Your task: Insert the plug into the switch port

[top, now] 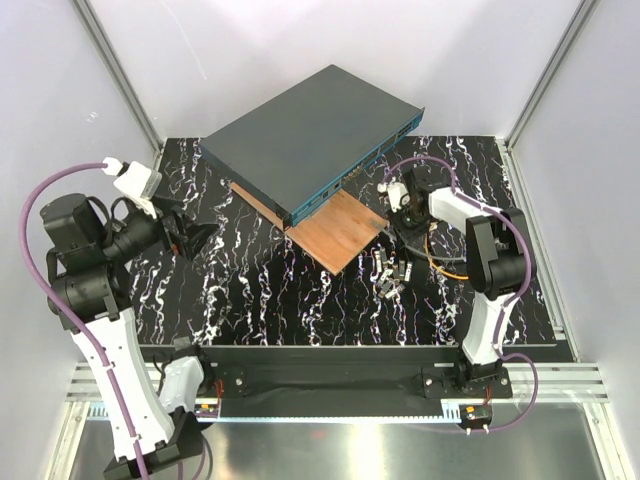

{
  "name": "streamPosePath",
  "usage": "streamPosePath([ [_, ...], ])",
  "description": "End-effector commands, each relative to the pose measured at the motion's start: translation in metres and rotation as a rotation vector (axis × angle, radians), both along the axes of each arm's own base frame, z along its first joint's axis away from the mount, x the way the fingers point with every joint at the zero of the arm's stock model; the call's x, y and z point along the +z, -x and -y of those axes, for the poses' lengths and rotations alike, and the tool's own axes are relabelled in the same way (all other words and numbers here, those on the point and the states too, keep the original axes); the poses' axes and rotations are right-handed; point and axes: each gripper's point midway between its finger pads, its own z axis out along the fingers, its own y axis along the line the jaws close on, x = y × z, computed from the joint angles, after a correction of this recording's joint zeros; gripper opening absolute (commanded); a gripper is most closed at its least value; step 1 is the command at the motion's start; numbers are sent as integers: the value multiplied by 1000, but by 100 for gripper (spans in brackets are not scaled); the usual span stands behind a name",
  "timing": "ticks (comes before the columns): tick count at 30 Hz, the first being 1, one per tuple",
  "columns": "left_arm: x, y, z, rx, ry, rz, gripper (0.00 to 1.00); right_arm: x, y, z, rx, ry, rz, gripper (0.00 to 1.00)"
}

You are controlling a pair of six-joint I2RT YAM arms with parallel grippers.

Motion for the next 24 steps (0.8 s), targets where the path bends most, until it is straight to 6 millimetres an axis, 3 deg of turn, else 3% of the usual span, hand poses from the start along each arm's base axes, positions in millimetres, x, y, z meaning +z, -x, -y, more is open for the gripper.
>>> streamPosePath([
  [1,8,7,5,-38,-28,50,99,5,-14,-6,22,2,43,29],
  [4,7,8,7,-46,-31,67,99,22,-13,-7,26,-5,46,4],
  [5,8,8,7,-56,-40,81,99,37,-11,-6,25,-7,63,0],
  [6,7,11,9,-71,-48,86,99,48,-10,-5,28,-10,77,0],
  [7,11,15,12,-97,-60,106,99,74,-8,-6,30,-41,120,0],
  [10,23,29,25,-191,-94,178,99,126,16,-9,44,-158,131,0],
  [11,26,33,28,-222,-115,212,99,159,29,-1,37,-197,171,0],
  [13,39,45,38,-267,-128,288,99,195,49,-6,69,-304,200,0],
  [14,44,53,45,-313,-106,310,99,222,69,0,91,-332,234,0],
  [16,57,64,55,-380,-135,421,99,251,106,-9,166,-406,252,0],
  [17,61,68,58,-397,-103,417,99,261,116,-11,190,-423,264,0],
  [18,77,69,60,-425,-154,522,99,270,130,-18,231,-476,260,0],
  [20,77,78,67,-495,-120,520,99,283,160,-23,287,-520,248,0],
  [21,89,78,68,-512,-182,615,99,289,170,-28,311,-562,242,0],
  [24,104,81,71,-546,-200,656,99,294,199,-34,370,-622,205,2],
])
